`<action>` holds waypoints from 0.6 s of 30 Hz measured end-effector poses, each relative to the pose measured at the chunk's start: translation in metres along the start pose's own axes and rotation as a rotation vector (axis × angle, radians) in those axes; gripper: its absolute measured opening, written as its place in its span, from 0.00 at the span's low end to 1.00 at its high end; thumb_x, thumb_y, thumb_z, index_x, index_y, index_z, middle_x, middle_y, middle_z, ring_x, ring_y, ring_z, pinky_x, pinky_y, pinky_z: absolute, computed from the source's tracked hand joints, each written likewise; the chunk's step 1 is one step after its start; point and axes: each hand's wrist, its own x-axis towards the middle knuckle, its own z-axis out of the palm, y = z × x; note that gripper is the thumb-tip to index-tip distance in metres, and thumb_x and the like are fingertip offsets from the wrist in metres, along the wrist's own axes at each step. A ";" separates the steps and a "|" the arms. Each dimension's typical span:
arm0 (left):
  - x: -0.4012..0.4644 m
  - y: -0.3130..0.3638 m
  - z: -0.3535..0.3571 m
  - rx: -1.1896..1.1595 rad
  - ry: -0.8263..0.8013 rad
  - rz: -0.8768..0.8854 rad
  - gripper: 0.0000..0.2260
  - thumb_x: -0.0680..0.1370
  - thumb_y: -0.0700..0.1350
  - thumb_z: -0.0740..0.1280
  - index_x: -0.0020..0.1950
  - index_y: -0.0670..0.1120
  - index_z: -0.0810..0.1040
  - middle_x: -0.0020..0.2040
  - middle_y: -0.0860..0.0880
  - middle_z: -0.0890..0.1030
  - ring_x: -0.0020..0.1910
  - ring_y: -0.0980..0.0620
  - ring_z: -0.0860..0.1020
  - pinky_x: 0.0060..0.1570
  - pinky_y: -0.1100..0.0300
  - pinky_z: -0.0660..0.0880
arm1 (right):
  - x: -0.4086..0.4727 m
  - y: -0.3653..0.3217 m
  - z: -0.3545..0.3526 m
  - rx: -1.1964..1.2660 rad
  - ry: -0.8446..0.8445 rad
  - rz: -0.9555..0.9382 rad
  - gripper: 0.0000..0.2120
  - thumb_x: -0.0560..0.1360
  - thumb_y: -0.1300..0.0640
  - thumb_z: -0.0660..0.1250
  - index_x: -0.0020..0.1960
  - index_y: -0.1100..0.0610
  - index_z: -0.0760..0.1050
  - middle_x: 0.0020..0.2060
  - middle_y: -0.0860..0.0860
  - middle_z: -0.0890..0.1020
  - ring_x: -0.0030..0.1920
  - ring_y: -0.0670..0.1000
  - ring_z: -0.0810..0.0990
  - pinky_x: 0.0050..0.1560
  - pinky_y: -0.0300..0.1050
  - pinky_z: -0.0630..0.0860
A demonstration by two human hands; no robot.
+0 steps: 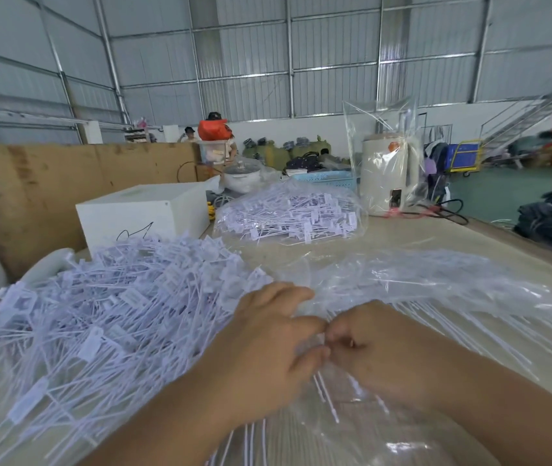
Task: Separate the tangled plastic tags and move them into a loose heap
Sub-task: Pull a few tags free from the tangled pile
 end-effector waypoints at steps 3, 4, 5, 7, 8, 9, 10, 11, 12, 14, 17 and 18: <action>-0.001 -0.009 0.009 0.136 -0.040 -0.079 0.17 0.78 0.55 0.60 0.67 0.58 0.74 0.76 0.55 0.59 0.72 0.58 0.48 0.67 0.60 0.44 | 0.008 0.008 0.004 -0.017 0.115 0.001 0.09 0.77 0.55 0.62 0.38 0.50 0.75 0.35 0.46 0.78 0.37 0.47 0.78 0.43 0.49 0.77; -0.001 -0.011 0.010 0.155 -0.047 -0.106 0.18 0.78 0.53 0.60 0.67 0.57 0.74 0.76 0.54 0.59 0.72 0.58 0.49 0.66 0.59 0.44 | 0.010 0.010 0.007 -0.044 0.125 -0.014 0.07 0.77 0.56 0.61 0.41 0.50 0.75 0.40 0.45 0.77 0.42 0.48 0.77 0.47 0.49 0.77; -0.001 -0.012 0.011 0.161 -0.045 -0.130 0.18 0.78 0.51 0.60 0.67 0.56 0.73 0.76 0.54 0.59 0.72 0.58 0.49 0.66 0.59 0.44 | 0.012 0.012 0.010 -0.091 0.116 -0.033 0.06 0.77 0.56 0.60 0.45 0.50 0.75 0.46 0.46 0.77 0.48 0.49 0.75 0.52 0.49 0.75; 0.000 -0.011 0.010 0.166 -0.024 -0.155 0.19 0.77 0.47 0.60 0.68 0.56 0.73 0.76 0.53 0.59 0.72 0.57 0.49 0.66 0.59 0.45 | 0.015 0.017 0.019 -0.183 0.059 -0.049 0.08 0.78 0.56 0.59 0.55 0.51 0.74 0.53 0.46 0.74 0.56 0.51 0.70 0.59 0.48 0.71; 0.001 -0.011 0.010 0.172 -0.010 -0.162 0.20 0.76 0.45 0.61 0.68 0.56 0.73 0.76 0.53 0.59 0.72 0.57 0.49 0.67 0.59 0.46 | 0.017 0.018 0.022 -0.200 0.039 -0.047 0.07 0.78 0.55 0.59 0.54 0.51 0.71 0.52 0.46 0.73 0.55 0.51 0.69 0.59 0.46 0.69; 0.002 -0.010 0.009 0.176 0.003 -0.172 0.20 0.76 0.44 0.61 0.67 0.56 0.73 0.76 0.53 0.59 0.73 0.56 0.50 0.67 0.59 0.47 | 0.018 0.017 0.022 -0.210 0.031 -0.044 0.04 0.78 0.55 0.58 0.51 0.50 0.70 0.49 0.45 0.73 0.54 0.51 0.68 0.56 0.45 0.67; 0.003 -0.009 0.008 0.180 0.018 -0.186 0.20 0.75 0.43 0.61 0.67 0.56 0.72 0.76 0.54 0.59 0.73 0.56 0.50 0.67 0.59 0.47 | 0.018 0.013 0.021 -0.222 0.038 -0.036 0.02 0.78 0.54 0.58 0.49 0.49 0.69 0.48 0.46 0.73 0.52 0.51 0.67 0.54 0.45 0.66; 0.004 -0.009 0.007 0.188 0.035 -0.199 0.21 0.75 0.42 0.61 0.67 0.56 0.72 0.76 0.55 0.59 0.73 0.55 0.51 0.67 0.60 0.48 | 0.019 0.009 0.019 -0.242 0.065 -0.029 0.03 0.78 0.54 0.58 0.48 0.49 0.70 0.47 0.47 0.75 0.50 0.51 0.67 0.52 0.45 0.65; 0.004 -0.009 0.005 0.198 0.048 -0.210 0.21 0.75 0.41 0.61 0.66 0.56 0.73 0.75 0.55 0.60 0.73 0.55 0.51 0.68 0.60 0.49 | 0.019 0.006 0.017 -0.277 0.089 -0.017 0.04 0.78 0.53 0.58 0.47 0.48 0.70 0.45 0.49 0.77 0.48 0.52 0.67 0.50 0.46 0.64; 0.004 -0.009 0.003 0.207 0.058 -0.231 0.21 0.74 0.40 0.60 0.65 0.56 0.73 0.75 0.56 0.60 0.74 0.54 0.52 0.68 0.60 0.49 | 0.021 0.002 0.016 -0.360 0.137 0.005 0.04 0.78 0.52 0.58 0.46 0.49 0.69 0.44 0.50 0.77 0.48 0.54 0.69 0.47 0.47 0.62; 0.004 -0.008 0.003 0.215 0.033 -0.245 0.21 0.75 0.42 0.59 0.66 0.57 0.72 0.75 0.56 0.58 0.74 0.54 0.51 0.68 0.59 0.49 | 0.023 0.002 0.022 -0.437 0.125 0.018 0.11 0.76 0.50 0.59 0.57 0.50 0.72 0.55 0.50 0.72 0.59 0.55 0.68 0.57 0.50 0.64; 0.004 -0.008 0.003 0.219 0.029 -0.244 0.21 0.75 0.42 0.59 0.67 0.57 0.71 0.75 0.56 0.58 0.74 0.53 0.51 0.68 0.59 0.49 | 0.024 0.004 0.024 -0.415 0.098 0.020 0.15 0.76 0.51 0.59 0.62 0.50 0.70 0.59 0.50 0.69 0.62 0.55 0.65 0.61 0.51 0.63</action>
